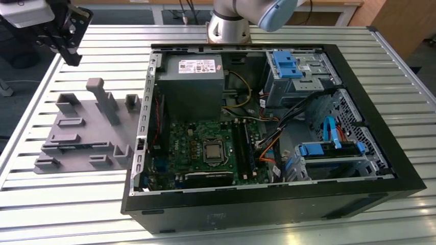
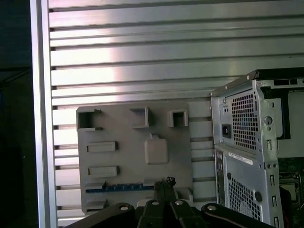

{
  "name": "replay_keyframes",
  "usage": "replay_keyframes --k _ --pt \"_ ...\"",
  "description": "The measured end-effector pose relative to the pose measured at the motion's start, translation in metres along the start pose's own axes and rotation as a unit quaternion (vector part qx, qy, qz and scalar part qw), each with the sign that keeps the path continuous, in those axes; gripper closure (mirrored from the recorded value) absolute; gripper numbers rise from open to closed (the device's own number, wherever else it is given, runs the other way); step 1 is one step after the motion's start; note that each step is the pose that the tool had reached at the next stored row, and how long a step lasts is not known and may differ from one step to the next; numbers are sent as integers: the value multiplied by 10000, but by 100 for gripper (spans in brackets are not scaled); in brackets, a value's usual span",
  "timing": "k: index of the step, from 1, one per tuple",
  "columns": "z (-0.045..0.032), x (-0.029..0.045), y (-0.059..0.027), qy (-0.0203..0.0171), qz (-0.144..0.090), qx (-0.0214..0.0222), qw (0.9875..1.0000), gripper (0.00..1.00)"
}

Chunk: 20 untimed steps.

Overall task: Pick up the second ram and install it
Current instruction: 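Reach for the second ram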

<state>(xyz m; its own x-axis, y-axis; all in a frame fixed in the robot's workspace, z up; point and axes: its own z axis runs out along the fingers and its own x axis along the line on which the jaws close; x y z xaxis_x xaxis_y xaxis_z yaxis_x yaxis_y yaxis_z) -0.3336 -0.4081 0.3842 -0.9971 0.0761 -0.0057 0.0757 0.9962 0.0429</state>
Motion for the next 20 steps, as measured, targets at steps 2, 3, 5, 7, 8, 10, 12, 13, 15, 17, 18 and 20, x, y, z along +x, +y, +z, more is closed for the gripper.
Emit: replay_keyframes --k 2,3,5,7,8,10,12,13,15,17,18,20 --pt "2 22 -17 0 1 0 10000 89" --pt "3 33 -26 0 1 0 10000 89" --pt "5 56 -43 0 1 0 10000 89" --pt "6 78 -61 0 1 0 10000 89" --pt "6 90 -68 0 1 0 10000 89" --pt "8 117 -82 0 1 0 10000 89" --pt "9 145 -94 0 1 0 10000 89" --pt "10 161 -101 0 1 0 10000 89" --pt "10 197 -111 0 1 0 10000 89" --pt "11 235 -120 0 1 0 10000 89" --pt "11 253 -125 1 1 1 10000 89" --pt "13 286 -134 0 1 0 10000 89"
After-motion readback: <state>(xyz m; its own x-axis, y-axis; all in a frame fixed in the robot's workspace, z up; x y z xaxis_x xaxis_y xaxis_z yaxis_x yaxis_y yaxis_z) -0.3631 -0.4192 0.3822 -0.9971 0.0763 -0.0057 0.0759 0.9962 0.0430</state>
